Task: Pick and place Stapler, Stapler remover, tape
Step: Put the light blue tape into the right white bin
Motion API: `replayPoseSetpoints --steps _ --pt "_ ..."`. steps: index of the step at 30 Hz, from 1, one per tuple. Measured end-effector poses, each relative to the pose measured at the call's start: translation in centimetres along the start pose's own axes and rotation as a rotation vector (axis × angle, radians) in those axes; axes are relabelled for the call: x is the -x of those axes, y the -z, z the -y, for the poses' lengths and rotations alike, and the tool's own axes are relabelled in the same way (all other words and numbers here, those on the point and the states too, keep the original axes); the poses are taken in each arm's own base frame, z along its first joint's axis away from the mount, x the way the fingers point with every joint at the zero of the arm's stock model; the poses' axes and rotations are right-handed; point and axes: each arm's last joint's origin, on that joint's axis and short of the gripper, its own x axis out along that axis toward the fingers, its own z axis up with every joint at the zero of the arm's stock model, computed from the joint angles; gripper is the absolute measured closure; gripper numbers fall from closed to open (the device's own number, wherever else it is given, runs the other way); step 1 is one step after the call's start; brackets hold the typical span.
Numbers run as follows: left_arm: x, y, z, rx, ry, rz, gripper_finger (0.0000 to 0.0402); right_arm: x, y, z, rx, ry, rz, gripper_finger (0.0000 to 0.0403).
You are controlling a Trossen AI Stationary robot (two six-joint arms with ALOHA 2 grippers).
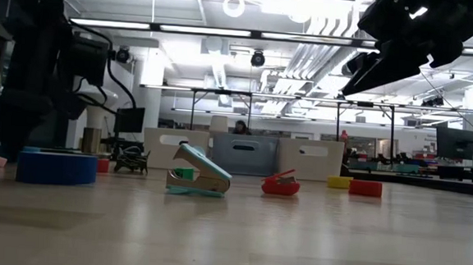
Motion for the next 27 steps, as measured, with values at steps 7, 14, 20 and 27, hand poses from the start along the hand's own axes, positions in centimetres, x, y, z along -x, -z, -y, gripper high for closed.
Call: replayPoseSetpoints --steps 7,14,20,27 --pt "0.0 0.0 0.0 -0.052 -0.009 0.005 0.0366 0.0 0.0 0.0 0.0 0.001 -0.002 0.0247" --pt "0.7 -0.7 0.2 -0.153 -0.016 0.036 0.0366 0.0 0.0 0.1 -0.001 0.034 -0.008 0.0247" --pt "3.5 -4.0 1.0 -0.295 -0.026 0.336 0.0366 0.0 -0.3 0.5 0.004 0.128 0.019 0.0247" --pt "7.2 -8.1 2.8 -0.599 0.095 0.855 0.0366 -1.1 -2.0 1.1 0.028 0.182 0.173 0.0247"
